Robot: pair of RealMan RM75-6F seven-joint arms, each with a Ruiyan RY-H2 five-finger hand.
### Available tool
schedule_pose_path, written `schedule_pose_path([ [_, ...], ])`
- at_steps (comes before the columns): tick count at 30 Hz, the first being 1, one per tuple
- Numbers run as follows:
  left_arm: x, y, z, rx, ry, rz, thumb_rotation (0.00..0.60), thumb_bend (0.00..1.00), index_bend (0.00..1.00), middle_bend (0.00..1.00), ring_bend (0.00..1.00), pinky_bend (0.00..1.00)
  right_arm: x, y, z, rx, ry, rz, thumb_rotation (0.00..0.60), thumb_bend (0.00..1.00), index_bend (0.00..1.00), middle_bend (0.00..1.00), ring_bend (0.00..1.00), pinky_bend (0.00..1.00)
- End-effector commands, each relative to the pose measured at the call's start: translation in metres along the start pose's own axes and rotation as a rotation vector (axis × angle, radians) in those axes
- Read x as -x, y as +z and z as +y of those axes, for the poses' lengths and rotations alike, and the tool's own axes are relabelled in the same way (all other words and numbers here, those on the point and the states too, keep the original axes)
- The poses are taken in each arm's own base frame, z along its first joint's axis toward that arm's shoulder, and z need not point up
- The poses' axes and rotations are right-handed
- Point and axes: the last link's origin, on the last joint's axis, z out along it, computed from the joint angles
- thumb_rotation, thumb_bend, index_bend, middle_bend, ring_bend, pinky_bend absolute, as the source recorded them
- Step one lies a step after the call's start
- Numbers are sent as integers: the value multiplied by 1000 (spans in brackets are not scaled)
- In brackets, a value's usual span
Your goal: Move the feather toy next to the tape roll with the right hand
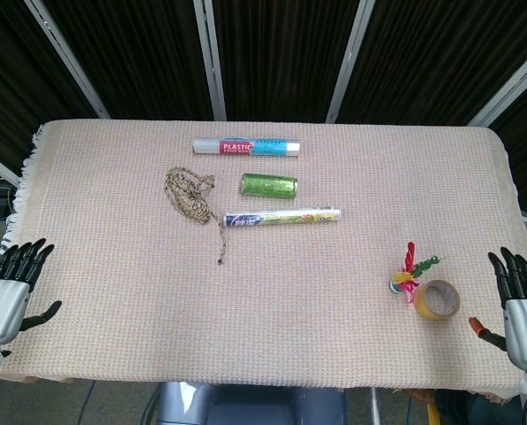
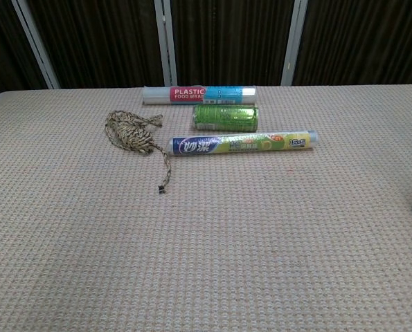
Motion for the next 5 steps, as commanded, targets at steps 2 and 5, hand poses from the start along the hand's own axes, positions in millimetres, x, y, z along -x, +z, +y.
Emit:
schedule_pose_path([
  [2, -4, -6, 4, 21, -3, 25, 600, 236, 0, 0, 0, 0, 5, -14, 6, 24, -32, 43, 600, 49, 0, 0, 0, 0],
  [5, -4, -8, 4, 23, -1, 30, 600, 237, 0, 0, 0, 0, 7, -18, 7, 20, -19, 25, 600, 43, 0, 0, 0, 0],
])
